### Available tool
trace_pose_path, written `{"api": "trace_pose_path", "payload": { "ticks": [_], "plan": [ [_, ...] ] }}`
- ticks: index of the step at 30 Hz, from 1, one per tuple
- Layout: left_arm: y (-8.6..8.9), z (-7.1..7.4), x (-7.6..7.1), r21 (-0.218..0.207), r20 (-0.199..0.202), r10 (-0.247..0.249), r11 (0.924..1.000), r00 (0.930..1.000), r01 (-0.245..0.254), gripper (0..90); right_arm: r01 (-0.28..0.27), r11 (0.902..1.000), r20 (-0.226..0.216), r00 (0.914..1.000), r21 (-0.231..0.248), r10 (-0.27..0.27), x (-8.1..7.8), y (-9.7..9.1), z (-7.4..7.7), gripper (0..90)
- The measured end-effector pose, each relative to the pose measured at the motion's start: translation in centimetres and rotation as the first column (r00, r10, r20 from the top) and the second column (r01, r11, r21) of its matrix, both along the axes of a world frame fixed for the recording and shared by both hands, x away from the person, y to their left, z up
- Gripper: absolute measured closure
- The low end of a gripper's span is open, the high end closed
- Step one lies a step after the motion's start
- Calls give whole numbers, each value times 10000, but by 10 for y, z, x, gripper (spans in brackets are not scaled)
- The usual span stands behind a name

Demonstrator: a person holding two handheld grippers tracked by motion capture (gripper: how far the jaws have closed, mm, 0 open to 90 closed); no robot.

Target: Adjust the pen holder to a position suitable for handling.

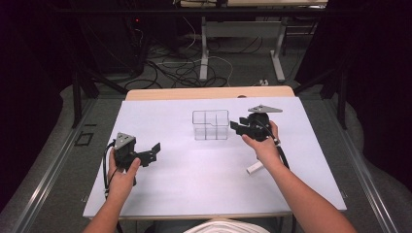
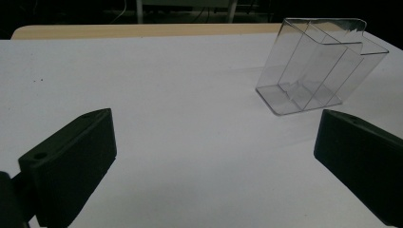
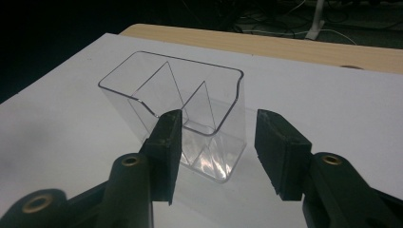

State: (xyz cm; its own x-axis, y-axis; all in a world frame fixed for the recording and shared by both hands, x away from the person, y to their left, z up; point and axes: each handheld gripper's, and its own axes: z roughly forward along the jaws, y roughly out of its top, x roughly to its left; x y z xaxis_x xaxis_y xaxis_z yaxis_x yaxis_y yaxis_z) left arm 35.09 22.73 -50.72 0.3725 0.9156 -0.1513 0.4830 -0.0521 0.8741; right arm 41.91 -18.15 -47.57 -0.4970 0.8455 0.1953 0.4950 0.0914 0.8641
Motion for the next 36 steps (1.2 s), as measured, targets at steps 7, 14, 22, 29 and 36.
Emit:
{"api": "trace_pose_path", "payload": {
  "ticks": [7,14,22,29,36],
  "plan": [
    [-2,0,0,36,-38,-35,10000,10000,35,3,23,9996,346,9994,273,-32,-16,-25,2,436],
    [-5,-1,-1,3,-86,-95,10000,9999,95,4,22,9994,909,9958,349,-53,-30,-55,-1,328],
    [-15,0,0,353,-137,-378,9986,9992,382,3,479,9979,780,9956,439,-512,-52,-85,-3,222],
    [-26,3,-1,455,-41,-756,9961,9971,757,3,1252,9921,920,9878,87,-1255,-75,-111,-11,151],
    [-45,11,1,687,-9,-1340,9886,9910,1338,3,1648,9863,1124,9800,30,-1641,-84,-125,-22,59]
  ]
}}
